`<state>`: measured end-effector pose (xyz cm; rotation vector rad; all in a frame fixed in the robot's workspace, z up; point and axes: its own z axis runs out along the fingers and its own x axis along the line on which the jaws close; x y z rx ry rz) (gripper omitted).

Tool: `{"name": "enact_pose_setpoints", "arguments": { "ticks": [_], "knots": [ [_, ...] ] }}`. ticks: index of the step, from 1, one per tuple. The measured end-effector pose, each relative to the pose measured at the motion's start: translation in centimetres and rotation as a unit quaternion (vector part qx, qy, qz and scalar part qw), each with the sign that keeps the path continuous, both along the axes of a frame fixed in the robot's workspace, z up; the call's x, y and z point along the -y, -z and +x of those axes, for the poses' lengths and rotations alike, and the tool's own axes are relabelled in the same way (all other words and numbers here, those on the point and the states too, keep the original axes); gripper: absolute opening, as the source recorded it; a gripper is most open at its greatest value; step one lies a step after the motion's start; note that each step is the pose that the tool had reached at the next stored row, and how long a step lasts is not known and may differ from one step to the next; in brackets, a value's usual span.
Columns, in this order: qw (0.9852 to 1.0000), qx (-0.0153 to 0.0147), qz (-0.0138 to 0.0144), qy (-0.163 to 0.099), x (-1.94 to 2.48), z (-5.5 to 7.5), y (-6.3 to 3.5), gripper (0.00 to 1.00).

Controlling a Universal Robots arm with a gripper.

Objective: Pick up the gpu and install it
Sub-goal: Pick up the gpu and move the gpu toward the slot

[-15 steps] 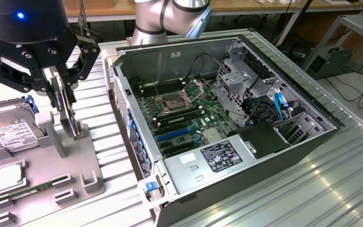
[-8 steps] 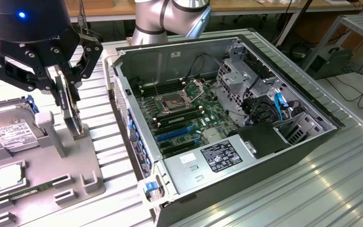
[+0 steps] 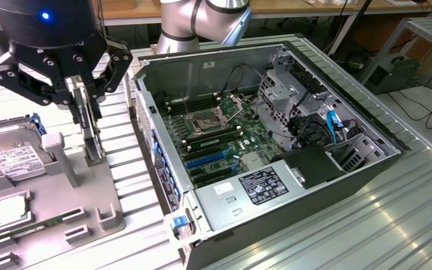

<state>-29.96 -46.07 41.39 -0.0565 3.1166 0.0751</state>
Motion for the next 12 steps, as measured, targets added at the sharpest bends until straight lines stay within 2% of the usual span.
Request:
{"name": "enact_pose_setpoints", "arguments": {
  "ticks": [6, 12],
  "knots": [
    [1.0, 0.0, 0.0, 0.0, 0.0, 0.5, -0.05, 0.28],
    [1.0, -0.0001, 0.0, 0.0, 0.0, 2.2, -0.06, 0.28]
  ]
}}
